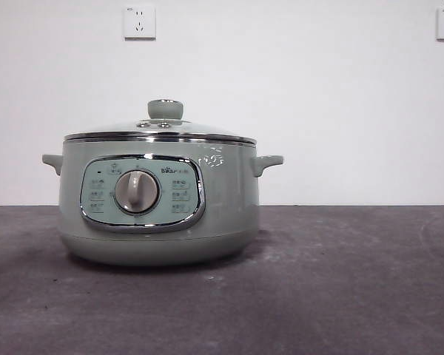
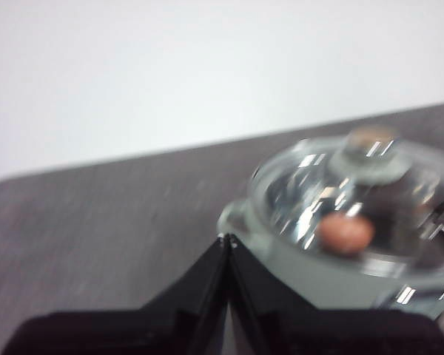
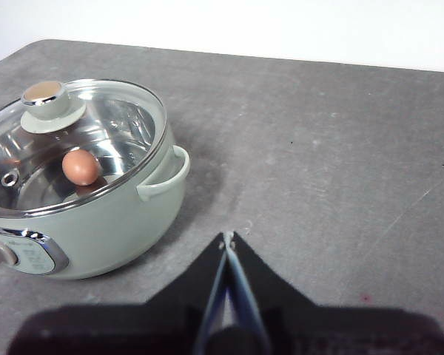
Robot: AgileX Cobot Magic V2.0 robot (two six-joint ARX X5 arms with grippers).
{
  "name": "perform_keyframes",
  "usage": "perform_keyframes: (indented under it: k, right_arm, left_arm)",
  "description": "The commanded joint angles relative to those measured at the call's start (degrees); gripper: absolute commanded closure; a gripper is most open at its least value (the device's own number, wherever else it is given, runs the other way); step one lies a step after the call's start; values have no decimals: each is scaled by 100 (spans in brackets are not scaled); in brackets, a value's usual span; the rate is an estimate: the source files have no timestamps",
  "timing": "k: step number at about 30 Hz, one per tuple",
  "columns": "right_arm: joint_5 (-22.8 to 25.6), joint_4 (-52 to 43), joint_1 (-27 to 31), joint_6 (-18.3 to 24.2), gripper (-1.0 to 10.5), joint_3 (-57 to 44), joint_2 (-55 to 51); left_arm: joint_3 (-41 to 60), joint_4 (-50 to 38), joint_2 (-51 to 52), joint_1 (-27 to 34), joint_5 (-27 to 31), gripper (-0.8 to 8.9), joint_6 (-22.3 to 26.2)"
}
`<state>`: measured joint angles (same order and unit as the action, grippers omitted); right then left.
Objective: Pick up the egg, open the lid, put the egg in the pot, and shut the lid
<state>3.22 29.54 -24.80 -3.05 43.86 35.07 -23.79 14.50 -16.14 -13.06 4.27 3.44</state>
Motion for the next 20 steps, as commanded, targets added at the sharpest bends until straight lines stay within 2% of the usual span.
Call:
perform_keyframes:
  k: [1, 10, 20]
  right_arm:
    - [17, -42, -9, -52, 946, -42, -9]
    - [20, -39, -9, -52, 946, -42, -9]
    - [17, -35, -7, -52, 946, -42, -11]
  left_arm:
    - [566, -55, 476, 319, -44, 817, -79]
    - [1891, -131, 1617, 841, -26, 817, -205]
    - [2356, -391, 1602, 863, -260, 817, -212]
